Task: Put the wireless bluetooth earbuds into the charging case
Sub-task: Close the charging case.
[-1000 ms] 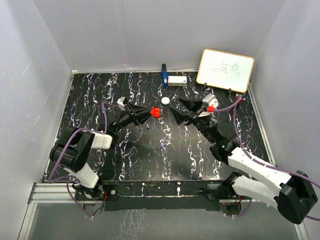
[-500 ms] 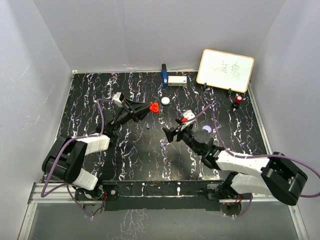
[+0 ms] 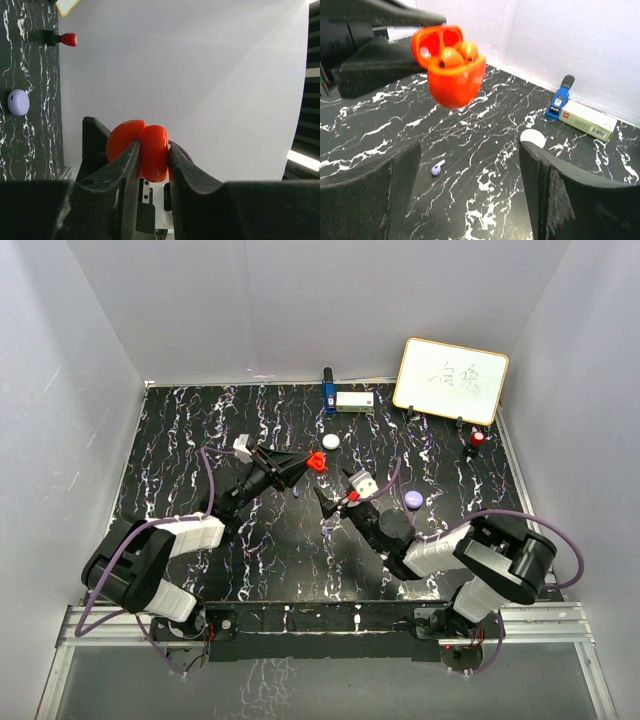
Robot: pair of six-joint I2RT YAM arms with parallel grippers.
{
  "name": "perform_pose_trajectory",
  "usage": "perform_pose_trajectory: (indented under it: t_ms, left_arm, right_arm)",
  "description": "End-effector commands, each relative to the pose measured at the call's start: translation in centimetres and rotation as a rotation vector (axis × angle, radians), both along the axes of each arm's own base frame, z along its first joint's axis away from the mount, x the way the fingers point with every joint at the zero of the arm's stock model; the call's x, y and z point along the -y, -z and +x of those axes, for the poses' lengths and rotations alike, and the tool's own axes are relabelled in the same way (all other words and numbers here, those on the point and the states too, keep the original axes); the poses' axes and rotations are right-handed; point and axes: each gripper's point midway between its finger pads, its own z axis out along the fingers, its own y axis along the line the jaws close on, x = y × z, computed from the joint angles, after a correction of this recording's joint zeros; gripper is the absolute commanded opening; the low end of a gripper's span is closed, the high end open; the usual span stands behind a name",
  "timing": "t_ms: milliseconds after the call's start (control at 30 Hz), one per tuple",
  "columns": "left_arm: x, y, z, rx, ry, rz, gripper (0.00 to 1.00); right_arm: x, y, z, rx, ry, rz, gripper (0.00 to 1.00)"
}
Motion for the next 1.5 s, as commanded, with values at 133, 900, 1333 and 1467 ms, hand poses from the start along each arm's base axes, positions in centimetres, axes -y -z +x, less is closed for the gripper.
perform_pose_trajectory:
  t_ms: [133,900,1333,1467]
  left_arm:
    - [-0.3,-0.7,-0.6,0.033,-0.015,-0.028,0.00]
    - [-0.7,0.2,-2.1,0.011,0.010,-0.028,0.00]
    - [-1.6,1.6,-1.1,-0.018,-0.009,-0.025,0.00]
    - [-2.5,2.5,2.2,-0.018,-0.037,0.036,0.00]
  right_arm:
    - [-0.8,-6.6,1.1,0.192,0.038,0.149,0.78]
    - [0.9,-6.7,3.0,0.234,0.202,0.152,0.83]
    - [5.6,-5.8,2.0,0.145,0.334,0.168,0.91]
    - [6.9,-3.3,2.0,-0.079,0.391,0.112,0.94]
